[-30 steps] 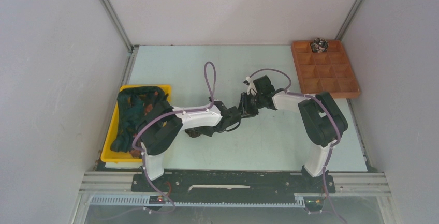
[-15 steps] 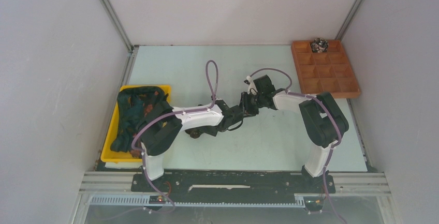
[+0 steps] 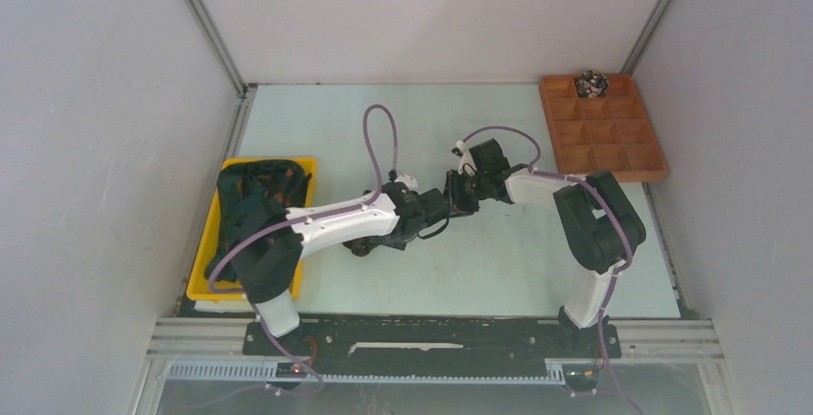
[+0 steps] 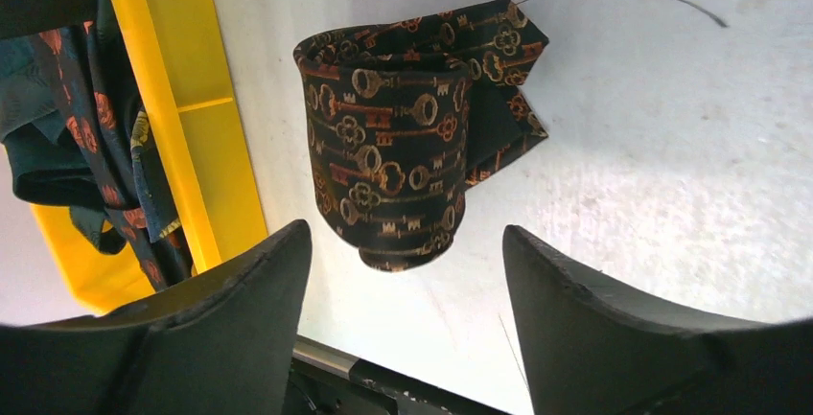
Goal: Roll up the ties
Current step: Roll the tie at the center of the board.
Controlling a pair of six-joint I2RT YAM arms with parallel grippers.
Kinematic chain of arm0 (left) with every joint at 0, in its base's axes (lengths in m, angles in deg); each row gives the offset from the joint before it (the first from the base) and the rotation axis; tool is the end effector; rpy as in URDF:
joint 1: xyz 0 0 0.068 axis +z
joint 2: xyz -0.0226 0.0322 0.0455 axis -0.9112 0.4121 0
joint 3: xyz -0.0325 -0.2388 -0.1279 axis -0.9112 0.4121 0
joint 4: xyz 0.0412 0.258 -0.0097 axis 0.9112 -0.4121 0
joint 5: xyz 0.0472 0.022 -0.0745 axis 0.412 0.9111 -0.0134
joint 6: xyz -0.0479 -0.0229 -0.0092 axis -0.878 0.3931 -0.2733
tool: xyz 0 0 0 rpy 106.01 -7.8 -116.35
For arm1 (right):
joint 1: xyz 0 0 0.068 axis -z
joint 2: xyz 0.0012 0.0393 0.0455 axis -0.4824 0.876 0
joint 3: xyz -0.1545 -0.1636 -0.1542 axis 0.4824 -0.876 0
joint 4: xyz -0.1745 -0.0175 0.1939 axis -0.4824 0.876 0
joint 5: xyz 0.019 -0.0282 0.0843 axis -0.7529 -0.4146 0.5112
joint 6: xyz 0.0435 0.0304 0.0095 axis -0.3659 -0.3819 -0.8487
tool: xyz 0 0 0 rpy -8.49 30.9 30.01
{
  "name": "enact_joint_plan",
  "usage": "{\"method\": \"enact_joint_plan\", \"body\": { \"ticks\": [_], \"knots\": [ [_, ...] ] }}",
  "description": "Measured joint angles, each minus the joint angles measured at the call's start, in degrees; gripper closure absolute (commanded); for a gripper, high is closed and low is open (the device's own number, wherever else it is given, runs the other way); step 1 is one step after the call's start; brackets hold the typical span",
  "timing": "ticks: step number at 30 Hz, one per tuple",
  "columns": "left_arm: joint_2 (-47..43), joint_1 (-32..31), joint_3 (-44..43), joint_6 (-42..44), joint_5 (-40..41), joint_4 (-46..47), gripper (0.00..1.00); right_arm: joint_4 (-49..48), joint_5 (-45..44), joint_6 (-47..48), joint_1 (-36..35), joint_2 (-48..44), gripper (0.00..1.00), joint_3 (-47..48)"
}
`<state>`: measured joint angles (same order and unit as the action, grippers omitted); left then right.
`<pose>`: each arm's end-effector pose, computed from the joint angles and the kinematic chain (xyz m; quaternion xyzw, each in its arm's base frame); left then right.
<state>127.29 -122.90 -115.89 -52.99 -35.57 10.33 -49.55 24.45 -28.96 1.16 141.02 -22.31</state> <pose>0.1810 -0.2404 0.2137 0.1003 0.9384 0.2176 0.2489 0.3095 0.1846 0.1442 -0.0696 0.9135 0.3814 0.1230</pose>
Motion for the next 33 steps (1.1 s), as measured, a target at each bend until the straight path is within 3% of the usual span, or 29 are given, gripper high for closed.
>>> {"method": "enact_joint_plan", "body": {
  "ticks": [3,6,14,18,25,33],
  "knots": [
    [-5.1,-0.9,0.4,-1.3,-1.0,0.2,0.61,-0.9,0.0,-0.1,-0.8,-0.3,0.71,0.0],
    [-12.5,-1.4,4.3,-3.0,-2.1,1.6,0.71,-2.4,0.1,-0.9,-2.5,-1.4,0.7,-0.1],
    [-23.3,-1.6,20.2,-6.4,-6.4,7.4,0.79,-1.5,1.4,-3.1,-6.7,-0.2,0.71,11.0],
    [-24.8,-1.4,24.7,-8.0,-7.3,11.1,0.81,-0.1,2.4,-4.0,-7.8,6.8,0.72,22.5],
    [-28.4,2.5,31.6,-9.2,-9.2,20.5,0.99,9.4,3.2,-4.1,-9.8,22.7,0.75,42.7],
    [-30.1,6.1,36.5,-9.4,-11.0,27.3,1.0,16.5,6.5,-4.5,-11.8,36.2,0.8,56.7]
  ]
}}
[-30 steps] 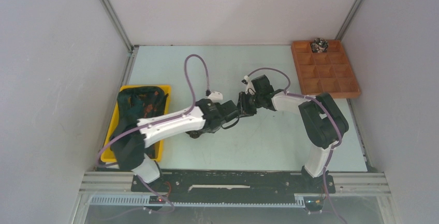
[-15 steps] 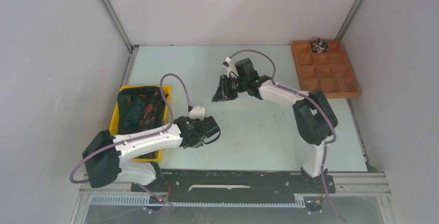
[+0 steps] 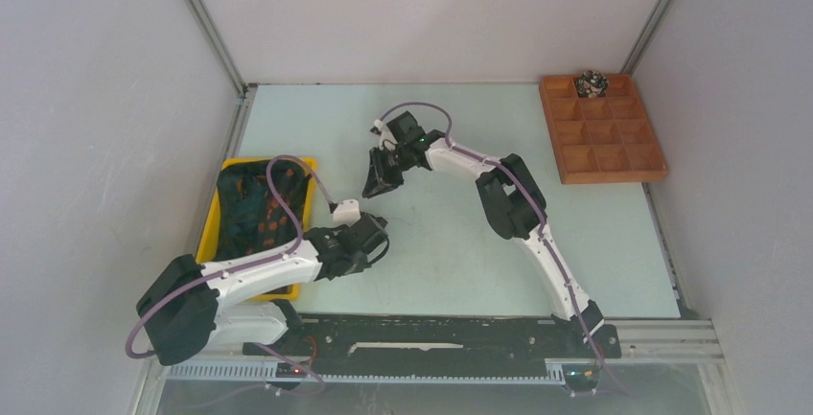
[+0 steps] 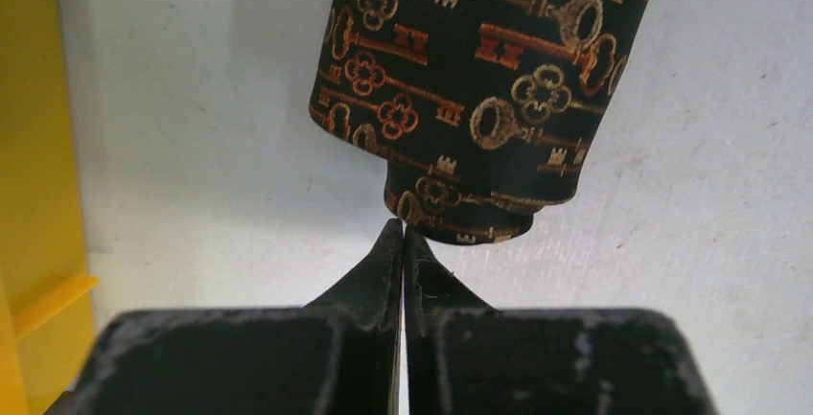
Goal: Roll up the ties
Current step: Roll the tie at the center of the board.
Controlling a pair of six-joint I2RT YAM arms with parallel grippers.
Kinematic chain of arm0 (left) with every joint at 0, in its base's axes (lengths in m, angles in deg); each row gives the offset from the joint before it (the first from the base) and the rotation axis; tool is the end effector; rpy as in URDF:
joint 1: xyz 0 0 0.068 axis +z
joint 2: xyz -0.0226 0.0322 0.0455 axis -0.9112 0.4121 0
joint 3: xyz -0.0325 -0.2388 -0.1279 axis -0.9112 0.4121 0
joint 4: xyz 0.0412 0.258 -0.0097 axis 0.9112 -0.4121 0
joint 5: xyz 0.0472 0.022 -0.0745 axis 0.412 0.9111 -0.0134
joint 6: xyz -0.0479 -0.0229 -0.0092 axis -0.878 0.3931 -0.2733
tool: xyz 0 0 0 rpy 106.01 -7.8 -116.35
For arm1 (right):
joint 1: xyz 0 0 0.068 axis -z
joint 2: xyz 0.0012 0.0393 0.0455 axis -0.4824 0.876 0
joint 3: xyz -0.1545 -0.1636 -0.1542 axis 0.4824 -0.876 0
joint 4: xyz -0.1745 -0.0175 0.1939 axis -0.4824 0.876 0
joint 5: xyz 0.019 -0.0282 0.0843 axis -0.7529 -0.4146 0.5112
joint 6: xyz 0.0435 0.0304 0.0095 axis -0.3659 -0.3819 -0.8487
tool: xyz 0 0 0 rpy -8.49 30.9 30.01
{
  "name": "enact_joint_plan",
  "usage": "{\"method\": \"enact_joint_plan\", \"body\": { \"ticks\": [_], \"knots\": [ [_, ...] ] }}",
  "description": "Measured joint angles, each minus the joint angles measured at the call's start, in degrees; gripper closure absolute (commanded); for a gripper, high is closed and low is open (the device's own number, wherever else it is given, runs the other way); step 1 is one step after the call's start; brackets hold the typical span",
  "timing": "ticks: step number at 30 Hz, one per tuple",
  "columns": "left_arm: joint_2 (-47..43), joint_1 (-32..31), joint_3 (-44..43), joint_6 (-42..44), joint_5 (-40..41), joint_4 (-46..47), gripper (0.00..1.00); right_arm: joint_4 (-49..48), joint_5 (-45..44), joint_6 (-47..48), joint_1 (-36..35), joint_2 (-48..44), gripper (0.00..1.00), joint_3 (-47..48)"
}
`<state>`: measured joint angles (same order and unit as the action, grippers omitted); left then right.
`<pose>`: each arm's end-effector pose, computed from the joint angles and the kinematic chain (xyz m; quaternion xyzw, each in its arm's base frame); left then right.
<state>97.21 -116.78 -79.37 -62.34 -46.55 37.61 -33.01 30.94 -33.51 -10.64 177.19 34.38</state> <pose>0.1342 -0.1403 0.1725 -0.0720 0.9559 0.0131 0.2843 0.3995 0.3588 0.1429 -0.1537 0.8786 0.4482 0.0594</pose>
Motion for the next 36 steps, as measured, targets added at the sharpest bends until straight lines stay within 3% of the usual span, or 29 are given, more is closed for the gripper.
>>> {"method": "enact_joint_plan", "body": {
  "ticks": [14,25,31,36],
  "knots": [
    [3.4,4.2,2.6,1.1,-0.3,9.6,1.0,-1.3,4.2,-2.1,-2.8,1.9,0.83,-4.5],
    [5.6,5.0,2.4,1.6,1.7,11.9,1.0,-3.0,4.6,-3.7,-2.6,0.3,0.83,-8.0],
    [4.0,5.1,2.5,1.6,1.1,11.0,0.99,-3.0,3.2,-4.1,-2.1,-0.7,0.68,-8.8],
    [-6.3,4.6,3.7,2.1,-0.9,7.5,0.97,-2.9,0.9,-4.0,0.0,-2.5,0.49,-9.2]
  ]
}}
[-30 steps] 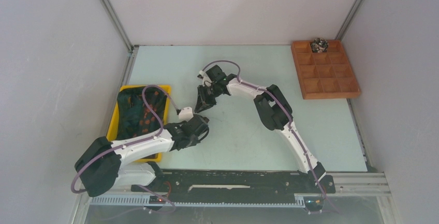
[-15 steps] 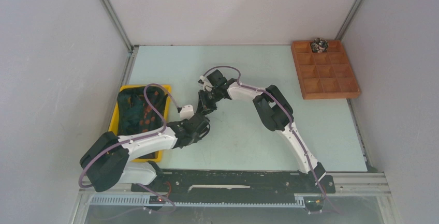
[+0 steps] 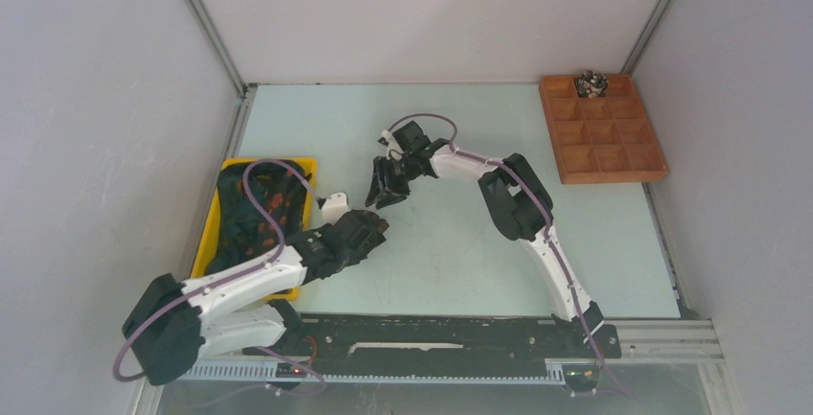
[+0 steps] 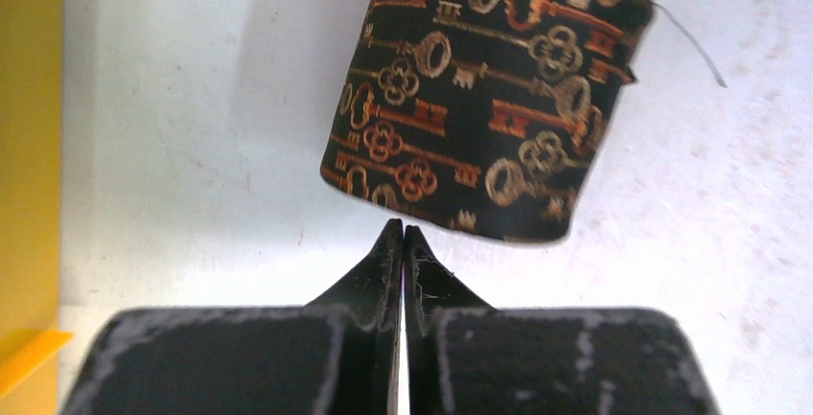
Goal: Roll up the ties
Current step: Roll the tie at the center of the board.
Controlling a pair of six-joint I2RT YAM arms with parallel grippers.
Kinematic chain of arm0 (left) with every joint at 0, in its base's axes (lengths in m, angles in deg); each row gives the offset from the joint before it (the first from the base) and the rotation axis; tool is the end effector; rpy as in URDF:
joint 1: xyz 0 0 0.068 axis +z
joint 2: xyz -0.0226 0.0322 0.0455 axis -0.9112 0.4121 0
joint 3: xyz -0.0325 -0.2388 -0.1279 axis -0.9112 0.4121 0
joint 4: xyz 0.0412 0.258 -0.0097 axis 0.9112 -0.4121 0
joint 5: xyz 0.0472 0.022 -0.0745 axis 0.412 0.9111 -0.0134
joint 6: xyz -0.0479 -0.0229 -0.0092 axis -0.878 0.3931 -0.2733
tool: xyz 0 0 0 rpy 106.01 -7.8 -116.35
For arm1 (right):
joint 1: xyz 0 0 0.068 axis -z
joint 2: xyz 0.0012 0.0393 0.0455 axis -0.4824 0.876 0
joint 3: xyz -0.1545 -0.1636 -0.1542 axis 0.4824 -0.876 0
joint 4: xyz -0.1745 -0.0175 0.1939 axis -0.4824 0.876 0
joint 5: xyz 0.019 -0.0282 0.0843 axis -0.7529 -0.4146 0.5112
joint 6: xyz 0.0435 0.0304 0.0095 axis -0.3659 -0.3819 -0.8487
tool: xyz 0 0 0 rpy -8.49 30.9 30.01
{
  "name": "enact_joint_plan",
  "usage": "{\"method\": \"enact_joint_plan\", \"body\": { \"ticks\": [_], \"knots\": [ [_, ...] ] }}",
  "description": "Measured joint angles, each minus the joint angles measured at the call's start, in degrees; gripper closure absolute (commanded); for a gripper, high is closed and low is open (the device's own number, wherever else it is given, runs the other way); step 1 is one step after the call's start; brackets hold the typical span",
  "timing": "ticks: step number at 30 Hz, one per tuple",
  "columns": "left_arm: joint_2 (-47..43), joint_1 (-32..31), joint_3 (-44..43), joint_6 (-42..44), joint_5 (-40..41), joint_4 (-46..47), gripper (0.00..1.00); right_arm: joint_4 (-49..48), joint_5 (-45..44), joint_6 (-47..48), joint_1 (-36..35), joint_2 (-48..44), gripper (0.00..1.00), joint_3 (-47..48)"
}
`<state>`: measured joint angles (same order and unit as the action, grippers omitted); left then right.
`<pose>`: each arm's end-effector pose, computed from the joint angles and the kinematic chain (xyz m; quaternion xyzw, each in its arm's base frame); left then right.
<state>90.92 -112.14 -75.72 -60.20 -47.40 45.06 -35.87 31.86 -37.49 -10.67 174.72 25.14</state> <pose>0.1410 -0.1254 0.1787 -0.1107 0.9370 -0.0415 0.3288 0.3825 0.3457 0.1191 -0.1146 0.8911 0.4388 0.0125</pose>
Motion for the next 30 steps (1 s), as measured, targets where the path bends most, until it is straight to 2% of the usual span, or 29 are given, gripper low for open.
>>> {"method": "enact_joint_plan", "body": {
  "ticks": [2,4,6,8,14,19,30],
  "knots": [
    [-4.3,-0.5,-0.1,0.7,-0.7,-2.1,0.92,0.0,-1.3,0.3,1.3,-1.1,0.43,-0.7],
    [-8.0,-0.9,-0.5,1.1,-1.4,-4.9,0.82,-0.2,-2.7,0.6,2.8,-3.0,0.3,-2.7],
    [-11.1,-1.1,-1.4,2.0,-1.4,-7.6,0.81,-1.0,-3.9,0.9,4.2,-6.2,0.18,-6.9],
    [-13.4,-0.9,-3.0,3.0,-1.3,-10.3,0.82,-3.2,-4.4,1.0,5.4,-10.4,0.12,-12.9],
    [-9.9,3.0,-9.9,7.2,0.0,-14.4,0.84,-12.2,-2.7,0.5,5.6,-22.4,0.05,-30.3],
    [-4.5,6.7,-11.8,11.5,-0.5,-14.2,0.85,-21.0,-1.0,-1.9,2.9,-24.8,0.04,-38.6],
    [-0.8,10.9,-11.9,17.5,-4.5,-8.9,0.86,-32.4,-2.1,-9.7,-3.6,-23.9,0.03,-42.7]
  ]
}}
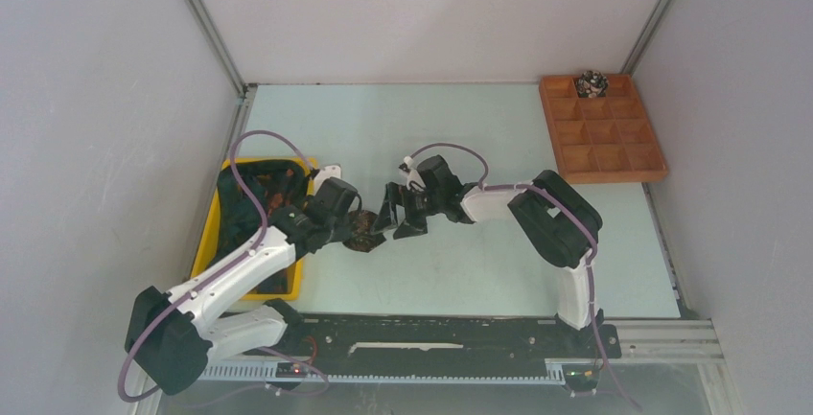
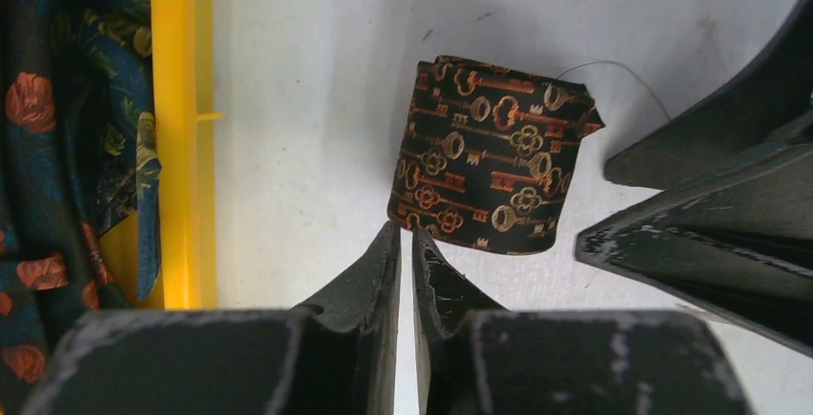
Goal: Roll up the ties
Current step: Roll the tie at the center of the board, then pick up the tie at the center of the board.
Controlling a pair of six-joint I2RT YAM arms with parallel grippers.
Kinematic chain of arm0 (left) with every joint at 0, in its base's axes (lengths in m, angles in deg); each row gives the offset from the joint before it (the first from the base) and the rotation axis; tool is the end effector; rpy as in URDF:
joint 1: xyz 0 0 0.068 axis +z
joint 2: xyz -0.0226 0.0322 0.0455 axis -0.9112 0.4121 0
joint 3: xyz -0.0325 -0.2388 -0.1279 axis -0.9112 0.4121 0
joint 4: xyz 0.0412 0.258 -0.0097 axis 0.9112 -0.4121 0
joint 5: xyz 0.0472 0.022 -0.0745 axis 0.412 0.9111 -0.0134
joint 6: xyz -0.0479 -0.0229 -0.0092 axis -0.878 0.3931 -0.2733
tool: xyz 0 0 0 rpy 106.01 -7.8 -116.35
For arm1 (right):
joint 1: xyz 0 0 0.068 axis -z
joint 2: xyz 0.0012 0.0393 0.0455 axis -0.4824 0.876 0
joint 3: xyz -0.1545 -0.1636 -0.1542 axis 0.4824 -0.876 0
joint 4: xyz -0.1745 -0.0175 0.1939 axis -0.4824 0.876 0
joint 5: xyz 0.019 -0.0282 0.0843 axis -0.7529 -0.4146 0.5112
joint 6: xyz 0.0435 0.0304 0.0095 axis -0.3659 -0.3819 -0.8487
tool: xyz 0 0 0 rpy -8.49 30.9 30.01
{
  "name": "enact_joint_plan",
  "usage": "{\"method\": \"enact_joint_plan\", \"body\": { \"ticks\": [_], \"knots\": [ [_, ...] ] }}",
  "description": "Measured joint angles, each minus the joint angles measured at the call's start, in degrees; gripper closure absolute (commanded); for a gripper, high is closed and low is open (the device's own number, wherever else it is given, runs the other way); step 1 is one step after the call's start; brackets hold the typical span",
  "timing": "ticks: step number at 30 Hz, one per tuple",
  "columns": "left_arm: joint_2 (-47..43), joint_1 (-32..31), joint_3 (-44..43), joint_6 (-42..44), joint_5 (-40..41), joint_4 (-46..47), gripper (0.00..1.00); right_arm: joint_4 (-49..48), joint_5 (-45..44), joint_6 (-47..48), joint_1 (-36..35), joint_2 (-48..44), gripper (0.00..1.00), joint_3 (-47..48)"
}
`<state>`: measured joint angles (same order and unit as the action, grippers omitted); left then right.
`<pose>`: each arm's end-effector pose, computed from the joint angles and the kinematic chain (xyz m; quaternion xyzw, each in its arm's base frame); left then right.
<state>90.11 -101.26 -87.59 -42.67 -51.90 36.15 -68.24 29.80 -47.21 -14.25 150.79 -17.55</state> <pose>0.1720 -0.1067 0.2342 -0.0526 0.9413 -0.0104 0.3334 0.2811 0.2936 0.1288 -0.0999 0.8629 0.4921 0.0576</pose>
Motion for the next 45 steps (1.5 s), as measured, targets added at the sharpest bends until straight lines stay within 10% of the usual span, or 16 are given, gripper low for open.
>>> {"method": "enact_joint_plan", "body": {
  "ticks": [20,45],
  "knots": [
    [3.5,1.2,4.7,0.9,-3.3,7.1,0.89,-12.4,-1.8,-10.8,-2.4,4.5,0.14,0.0],
    [4.5,1.2,5.4,0.9,-3.8,9.1,0.92,-15.0,-1.7,-14.2,-3.0,6.8,0.61,0.0]
  ]
}}
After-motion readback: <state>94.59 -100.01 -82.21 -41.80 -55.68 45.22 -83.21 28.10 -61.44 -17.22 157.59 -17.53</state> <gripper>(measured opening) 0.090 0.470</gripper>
